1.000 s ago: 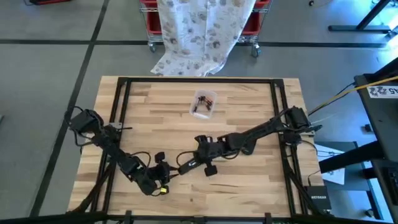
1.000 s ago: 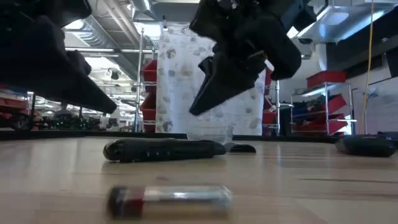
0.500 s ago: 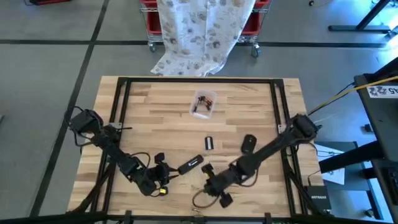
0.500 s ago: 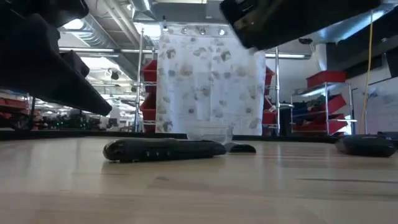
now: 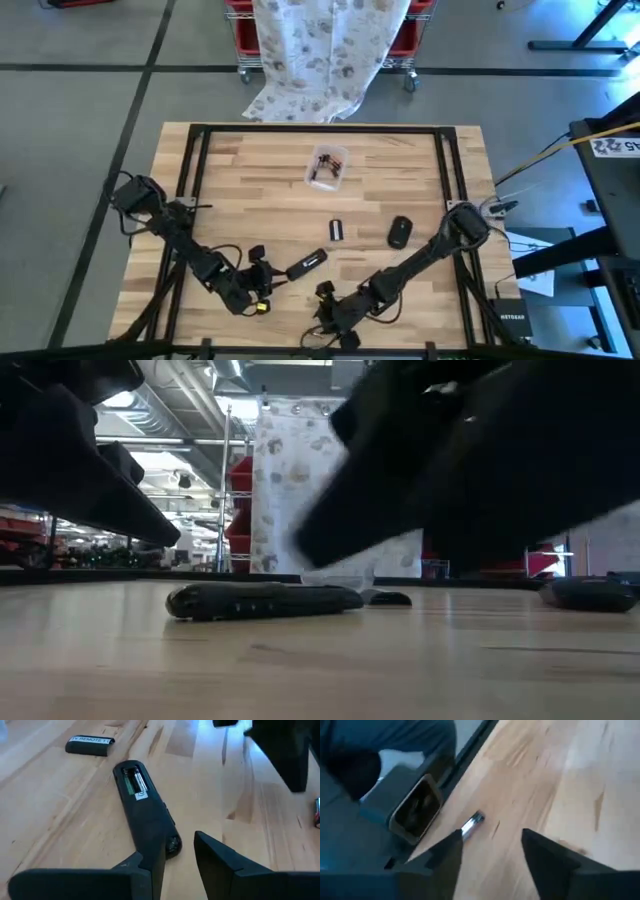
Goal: Insert battery
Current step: Insert the white battery into the remote control
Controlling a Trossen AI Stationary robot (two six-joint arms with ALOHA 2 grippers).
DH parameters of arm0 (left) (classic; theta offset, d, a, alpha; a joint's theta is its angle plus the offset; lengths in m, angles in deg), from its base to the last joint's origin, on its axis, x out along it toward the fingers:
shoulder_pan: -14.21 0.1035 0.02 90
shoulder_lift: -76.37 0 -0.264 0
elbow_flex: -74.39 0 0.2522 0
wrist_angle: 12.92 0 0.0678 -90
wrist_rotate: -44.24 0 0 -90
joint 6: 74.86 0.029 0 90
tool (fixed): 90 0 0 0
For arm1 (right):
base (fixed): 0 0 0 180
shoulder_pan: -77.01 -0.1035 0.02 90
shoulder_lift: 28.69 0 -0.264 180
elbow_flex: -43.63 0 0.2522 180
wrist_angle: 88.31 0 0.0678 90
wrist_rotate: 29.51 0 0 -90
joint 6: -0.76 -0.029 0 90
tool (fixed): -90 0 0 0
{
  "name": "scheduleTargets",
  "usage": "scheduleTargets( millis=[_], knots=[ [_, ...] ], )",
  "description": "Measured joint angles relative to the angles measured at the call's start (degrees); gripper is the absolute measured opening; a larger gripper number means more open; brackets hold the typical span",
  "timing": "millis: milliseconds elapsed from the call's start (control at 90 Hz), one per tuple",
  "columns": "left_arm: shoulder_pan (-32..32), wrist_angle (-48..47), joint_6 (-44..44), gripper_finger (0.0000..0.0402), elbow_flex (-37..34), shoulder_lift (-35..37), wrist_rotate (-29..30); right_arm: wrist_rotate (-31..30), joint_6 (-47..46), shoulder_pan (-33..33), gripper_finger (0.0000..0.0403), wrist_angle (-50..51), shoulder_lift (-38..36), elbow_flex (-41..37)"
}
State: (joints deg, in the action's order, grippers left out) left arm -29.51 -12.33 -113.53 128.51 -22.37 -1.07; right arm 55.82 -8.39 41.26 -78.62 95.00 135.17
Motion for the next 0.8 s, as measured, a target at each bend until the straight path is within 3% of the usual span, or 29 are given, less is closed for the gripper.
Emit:
scheduleTargets(
  millis=[133, 267, 667, 800],
  knots=[
    [-0.02, -0.16, -1.14, 0.0086, 0.00, 0.02, -0.02, -0.87, -2.18, -0.78, 0.0251, 4.75, 3.53, 5.32],
    [-0.49, -0.15, -2.51, 0.0086, 0.00, 0.02, 0.00, -4.46, -4.23, -1.72, 0.0256, 6.31, 4.98, 7.11],
    [-0.92, -0.10, -3.32, 0.0086, 0.00, 0.02, 0.31, -20.48, -12.71, -1.54, 0.0210, 10.80, 4.84, 5.27],
    [-0.94, -0.31, -3.32, 0.0086, 0.00, 0.00, 0.44, -21.33, -8.23, -0.85, 0.0195, 10.58, 4.78, 5.37]
  ],
)
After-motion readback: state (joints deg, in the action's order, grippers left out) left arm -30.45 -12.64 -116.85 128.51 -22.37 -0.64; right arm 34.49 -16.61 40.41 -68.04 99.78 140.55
